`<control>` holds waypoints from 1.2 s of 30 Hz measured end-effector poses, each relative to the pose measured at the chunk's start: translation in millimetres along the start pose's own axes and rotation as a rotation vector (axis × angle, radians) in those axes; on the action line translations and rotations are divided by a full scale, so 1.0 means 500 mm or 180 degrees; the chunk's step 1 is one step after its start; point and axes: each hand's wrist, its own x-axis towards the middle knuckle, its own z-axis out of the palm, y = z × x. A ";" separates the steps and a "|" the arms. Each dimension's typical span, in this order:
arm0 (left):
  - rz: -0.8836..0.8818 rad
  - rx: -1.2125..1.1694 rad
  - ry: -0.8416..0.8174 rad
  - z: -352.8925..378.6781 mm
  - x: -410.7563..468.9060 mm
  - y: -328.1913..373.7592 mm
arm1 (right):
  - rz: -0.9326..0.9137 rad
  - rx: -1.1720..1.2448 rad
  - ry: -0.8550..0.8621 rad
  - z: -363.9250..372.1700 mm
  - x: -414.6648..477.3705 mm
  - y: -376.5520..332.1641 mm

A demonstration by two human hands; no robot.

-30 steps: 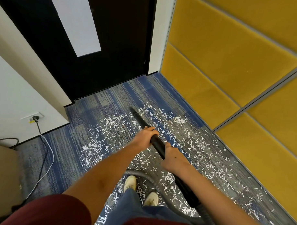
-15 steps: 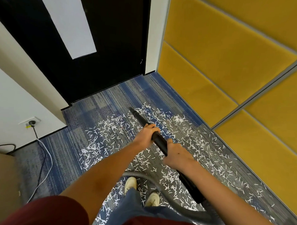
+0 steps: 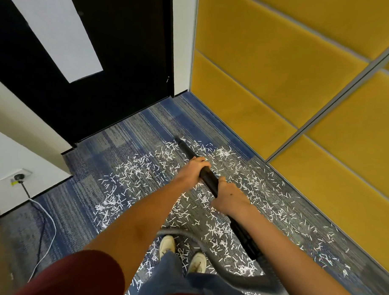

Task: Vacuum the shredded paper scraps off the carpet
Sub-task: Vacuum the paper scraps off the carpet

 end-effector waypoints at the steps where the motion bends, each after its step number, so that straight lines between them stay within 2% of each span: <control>1: 0.0006 0.0031 -0.0022 0.001 0.005 0.003 | 0.0023 0.0012 -0.0007 -0.002 0.002 0.004; 12: 0.0237 0.0002 -0.0182 0.039 0.034 0.029 | 0.0209 0.0060 0.0048 0.003 -0.007 0.045; 25: -0.0081 0.0098 -0.0222 0.019 0.025 -0.004 | 0.0012 0.0073 0.0021 0.008 0.007 0.018; 36: 0.0110 0.0231 -0.0167 0.018 0.005 0.021 | 0.0062 -0.0047 -0.0031 0.004 -0.014 0.033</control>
